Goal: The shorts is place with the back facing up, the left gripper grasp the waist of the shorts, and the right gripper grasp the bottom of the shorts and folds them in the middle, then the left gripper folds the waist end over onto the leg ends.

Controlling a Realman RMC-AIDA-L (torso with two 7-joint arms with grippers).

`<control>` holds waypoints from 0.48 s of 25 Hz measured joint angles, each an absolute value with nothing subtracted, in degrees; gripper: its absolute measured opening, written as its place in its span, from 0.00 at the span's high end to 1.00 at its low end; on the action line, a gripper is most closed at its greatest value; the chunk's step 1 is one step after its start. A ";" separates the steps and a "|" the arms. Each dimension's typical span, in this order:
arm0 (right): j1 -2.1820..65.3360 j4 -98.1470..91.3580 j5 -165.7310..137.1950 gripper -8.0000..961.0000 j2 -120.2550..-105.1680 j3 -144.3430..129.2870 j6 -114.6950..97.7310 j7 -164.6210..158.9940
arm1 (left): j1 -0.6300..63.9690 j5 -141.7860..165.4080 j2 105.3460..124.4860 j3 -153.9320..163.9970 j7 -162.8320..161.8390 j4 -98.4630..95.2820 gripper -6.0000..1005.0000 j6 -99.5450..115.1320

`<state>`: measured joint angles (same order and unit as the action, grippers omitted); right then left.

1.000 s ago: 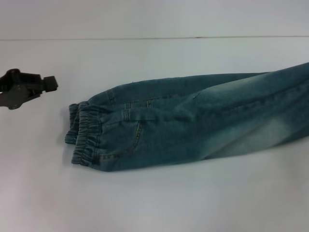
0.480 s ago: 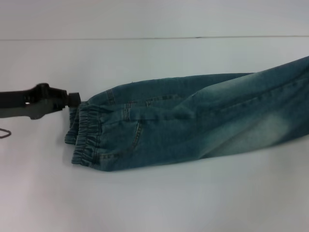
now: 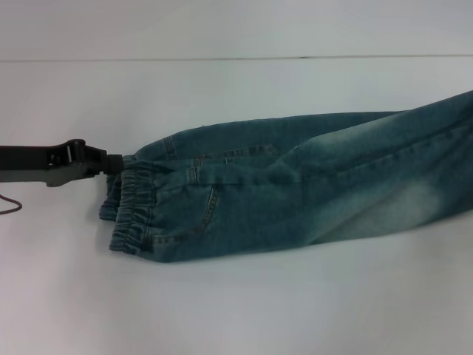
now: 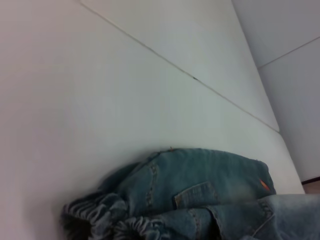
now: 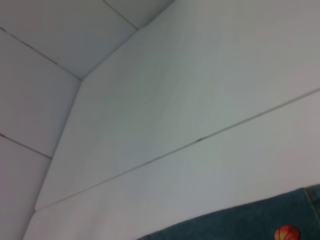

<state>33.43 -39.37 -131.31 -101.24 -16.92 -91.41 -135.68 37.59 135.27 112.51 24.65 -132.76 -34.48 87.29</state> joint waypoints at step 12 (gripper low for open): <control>33.22 -39.38 -131.26 0.98 -101.25 -16.96 -91.96 -135.22 | 39.34 138.40 112.18 27.12 -136.31 -33.90 0.82 82.61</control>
<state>33.22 -39.38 -131.26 -101.25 -16.97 -91.96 -135.22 39.34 138.40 112.18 27.12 -136.31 -33.90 82.61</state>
